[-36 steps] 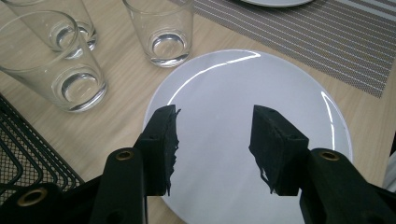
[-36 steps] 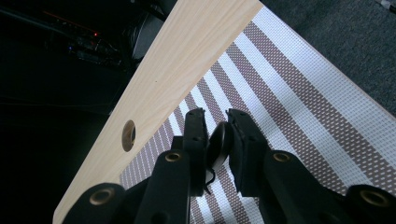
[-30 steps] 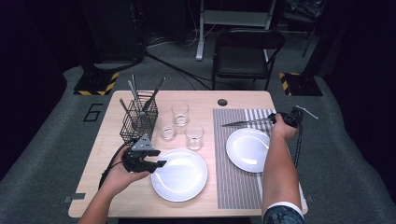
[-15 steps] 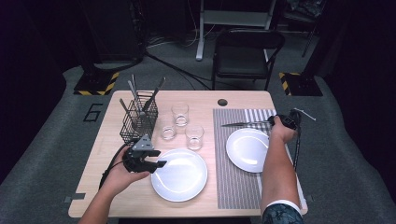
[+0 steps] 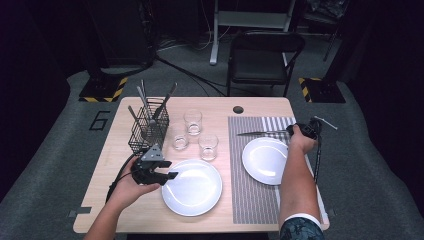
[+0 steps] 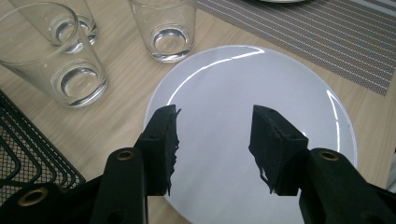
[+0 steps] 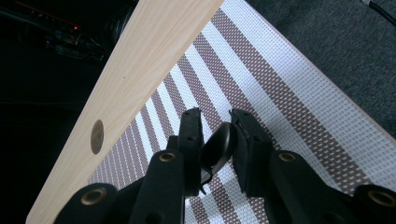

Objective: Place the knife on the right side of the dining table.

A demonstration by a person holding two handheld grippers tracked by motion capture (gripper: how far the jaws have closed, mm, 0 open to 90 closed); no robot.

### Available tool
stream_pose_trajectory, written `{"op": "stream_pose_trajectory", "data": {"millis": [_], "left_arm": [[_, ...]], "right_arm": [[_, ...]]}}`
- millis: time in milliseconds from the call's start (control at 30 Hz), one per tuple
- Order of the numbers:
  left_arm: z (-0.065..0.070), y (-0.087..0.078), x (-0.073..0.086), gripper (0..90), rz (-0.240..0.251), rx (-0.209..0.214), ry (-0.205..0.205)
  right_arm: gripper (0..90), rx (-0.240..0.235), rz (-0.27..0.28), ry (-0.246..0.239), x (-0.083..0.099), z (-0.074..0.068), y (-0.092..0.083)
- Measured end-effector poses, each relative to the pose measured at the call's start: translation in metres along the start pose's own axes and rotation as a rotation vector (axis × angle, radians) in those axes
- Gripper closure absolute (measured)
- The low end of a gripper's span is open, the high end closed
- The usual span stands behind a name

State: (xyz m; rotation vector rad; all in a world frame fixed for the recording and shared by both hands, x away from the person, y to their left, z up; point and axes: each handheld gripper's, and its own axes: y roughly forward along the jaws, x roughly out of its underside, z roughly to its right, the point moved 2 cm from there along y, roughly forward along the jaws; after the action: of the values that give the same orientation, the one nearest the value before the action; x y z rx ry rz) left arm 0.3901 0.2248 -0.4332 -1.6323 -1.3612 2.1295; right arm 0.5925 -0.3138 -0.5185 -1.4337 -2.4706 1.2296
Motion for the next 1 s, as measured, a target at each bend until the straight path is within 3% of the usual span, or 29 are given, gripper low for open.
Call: {"op": "stream_pose_trajectory", "data": {"millis": [1000], "left_arm": [[0.0000,0.0004,0.0006,51.1,-0.001,-0.006,0.005]], "right_arm": [[67.2,0.046,-0.039,-0.072,0.0022,0.0028,0.0060]]}}
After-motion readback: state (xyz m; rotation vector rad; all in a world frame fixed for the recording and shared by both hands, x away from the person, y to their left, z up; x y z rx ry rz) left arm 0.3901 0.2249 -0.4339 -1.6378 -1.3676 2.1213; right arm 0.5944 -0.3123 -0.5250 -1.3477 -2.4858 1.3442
